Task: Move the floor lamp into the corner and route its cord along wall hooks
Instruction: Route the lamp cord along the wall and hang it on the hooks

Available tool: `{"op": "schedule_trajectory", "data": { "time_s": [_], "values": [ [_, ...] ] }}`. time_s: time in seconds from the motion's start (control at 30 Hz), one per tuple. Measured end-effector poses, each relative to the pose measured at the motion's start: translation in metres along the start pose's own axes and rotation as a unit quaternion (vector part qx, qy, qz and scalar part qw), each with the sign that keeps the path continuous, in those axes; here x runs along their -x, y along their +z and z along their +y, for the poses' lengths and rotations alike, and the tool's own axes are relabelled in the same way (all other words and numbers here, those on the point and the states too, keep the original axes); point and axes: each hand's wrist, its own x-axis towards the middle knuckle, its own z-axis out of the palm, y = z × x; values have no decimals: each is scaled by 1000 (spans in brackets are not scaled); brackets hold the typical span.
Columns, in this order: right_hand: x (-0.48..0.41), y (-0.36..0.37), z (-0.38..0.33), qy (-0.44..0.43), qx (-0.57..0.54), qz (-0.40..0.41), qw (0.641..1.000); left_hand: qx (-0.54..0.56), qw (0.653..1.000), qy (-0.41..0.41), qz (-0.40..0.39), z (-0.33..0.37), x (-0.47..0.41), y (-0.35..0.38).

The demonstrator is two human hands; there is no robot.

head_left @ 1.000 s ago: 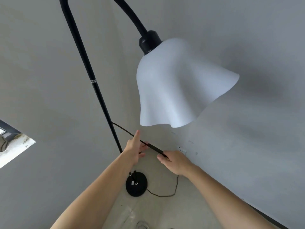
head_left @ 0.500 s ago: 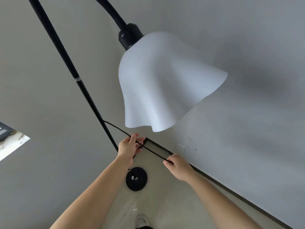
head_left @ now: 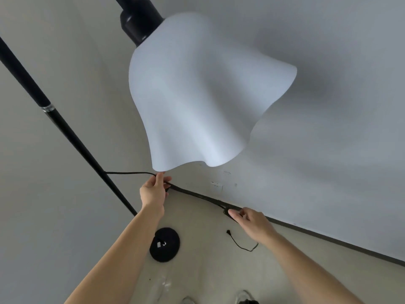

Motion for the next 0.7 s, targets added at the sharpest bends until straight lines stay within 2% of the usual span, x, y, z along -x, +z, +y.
{"op": "schedule_trajectory", "data": {
  "time_s": [0.13, 0.2, 0.27, 0.33, 0.5, 0.63, 0.7],
  "values": [
    [0, 10, -6, 8, -12, 61, 998, -8, 997, -14, -71, -18, -13, 3],
    [-3, 14, -15, -3, -47, 65, 997, -91, 987, -20, -129, -32, -12, 11],
    [-9, 15, -19, -8, -69, 61, 996, -179, 963, -27, -200, -47, -5, 24],
    [-19, 15, -18, -18, -82, 49, 995, -202, 949, -41, -237, -60, 1, 42],
    [-52, 17, 4, -57, -127, 30, 990, -153, 967, -78, -187, -93, 1, 96],
    [-83, 33, 44, -61, -217, -13, 974, -60, 990, -44, -120, -121, -17, 131],
    [-99, 43, 70, -60, -222, -32, 973, -15, 996, -34, -75, -134, -31, 141]
  ]
}}
